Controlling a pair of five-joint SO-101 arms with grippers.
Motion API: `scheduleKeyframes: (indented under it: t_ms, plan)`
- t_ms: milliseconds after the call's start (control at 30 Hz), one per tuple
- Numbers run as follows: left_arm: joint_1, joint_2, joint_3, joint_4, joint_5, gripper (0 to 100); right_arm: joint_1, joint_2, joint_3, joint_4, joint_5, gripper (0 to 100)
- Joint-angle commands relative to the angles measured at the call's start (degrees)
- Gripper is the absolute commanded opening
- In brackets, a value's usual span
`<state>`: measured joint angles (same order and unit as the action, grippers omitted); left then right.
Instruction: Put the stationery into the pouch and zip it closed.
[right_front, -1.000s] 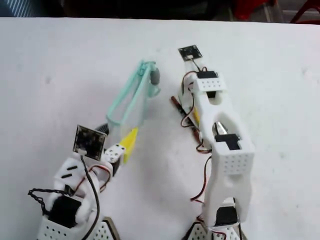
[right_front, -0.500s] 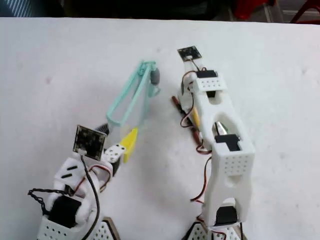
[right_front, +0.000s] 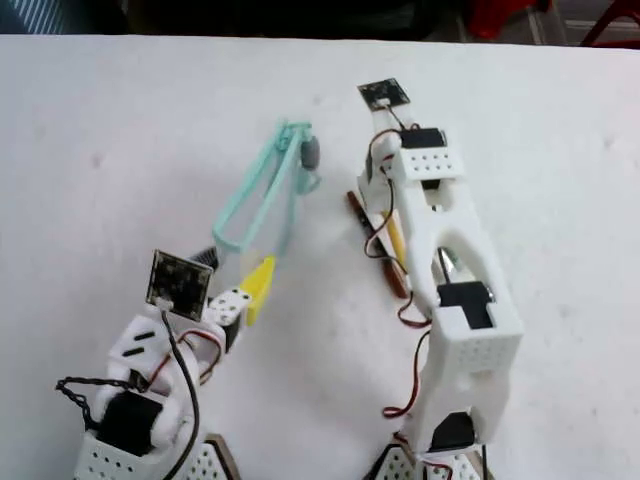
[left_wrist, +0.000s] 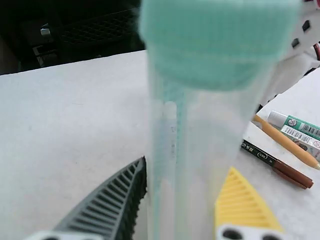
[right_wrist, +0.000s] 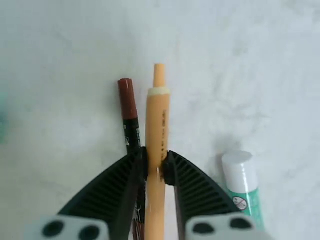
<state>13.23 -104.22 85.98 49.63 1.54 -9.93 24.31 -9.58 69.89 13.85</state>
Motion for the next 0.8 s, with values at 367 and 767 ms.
scheduleKeyframes:
  t_ms: [367,767]
  plan:
    - [-0.04,-0.13,-0.26,-0.97,-0.44,22,-0.13,-28.44,23.65,-11.65,-3.34,1.7]
    - [-0.04,-0.13,-0.26,-0.97,-0.44,22,-4.70,-54.55,53.10,-32.40,-2.99,1.6]
